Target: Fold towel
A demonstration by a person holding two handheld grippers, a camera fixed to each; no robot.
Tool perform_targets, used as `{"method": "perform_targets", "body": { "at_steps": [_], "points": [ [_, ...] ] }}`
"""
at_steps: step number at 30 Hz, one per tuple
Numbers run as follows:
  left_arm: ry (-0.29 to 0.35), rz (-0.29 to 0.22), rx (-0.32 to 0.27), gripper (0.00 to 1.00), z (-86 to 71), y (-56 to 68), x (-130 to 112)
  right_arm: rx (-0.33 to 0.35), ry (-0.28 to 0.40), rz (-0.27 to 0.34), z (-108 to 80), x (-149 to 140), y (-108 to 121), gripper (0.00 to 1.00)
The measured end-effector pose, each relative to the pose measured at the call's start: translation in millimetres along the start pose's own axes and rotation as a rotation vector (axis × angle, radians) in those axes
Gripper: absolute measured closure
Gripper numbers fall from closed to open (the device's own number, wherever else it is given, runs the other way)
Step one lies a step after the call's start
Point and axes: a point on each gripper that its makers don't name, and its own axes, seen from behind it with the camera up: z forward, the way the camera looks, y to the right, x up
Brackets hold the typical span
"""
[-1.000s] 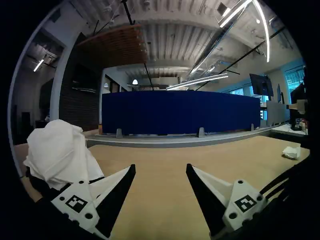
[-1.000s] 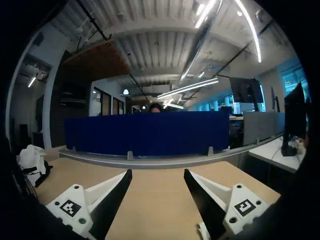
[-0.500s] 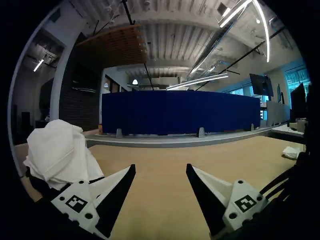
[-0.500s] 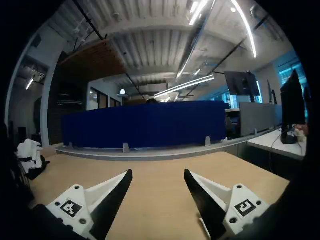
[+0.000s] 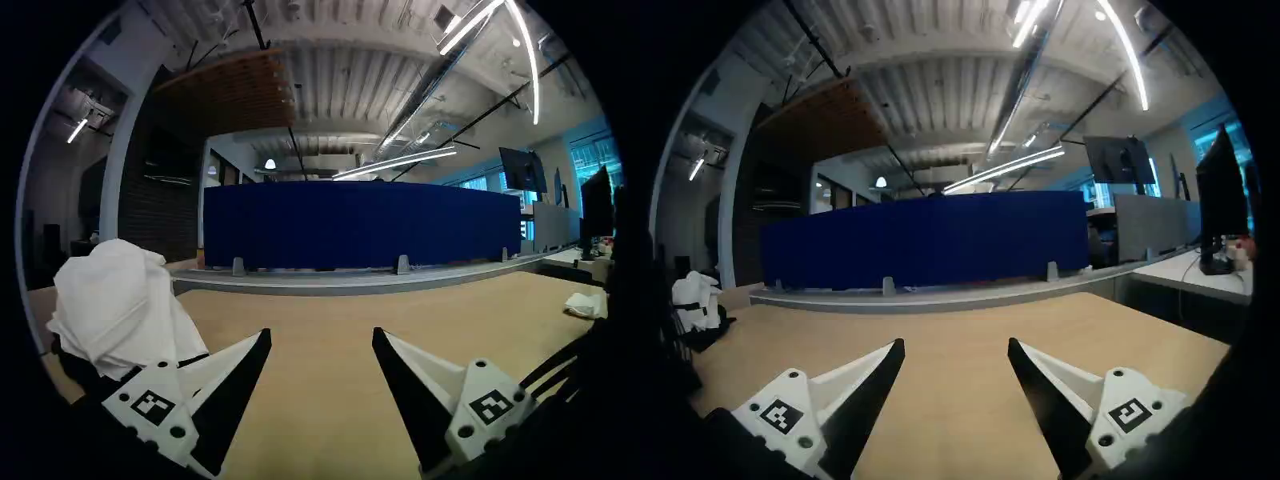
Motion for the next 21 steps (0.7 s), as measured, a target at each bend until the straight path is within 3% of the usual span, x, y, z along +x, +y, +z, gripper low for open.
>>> {"method": "perform_targets", "body": {
  "at_steps": [21],
  "points": [
    [0.000,0.000,0.000,0.06,-0.9,0.3,0.5,0.001,-0.003,-0.024,4.3,-9.5,-1.2,0.00]
  ]
}}
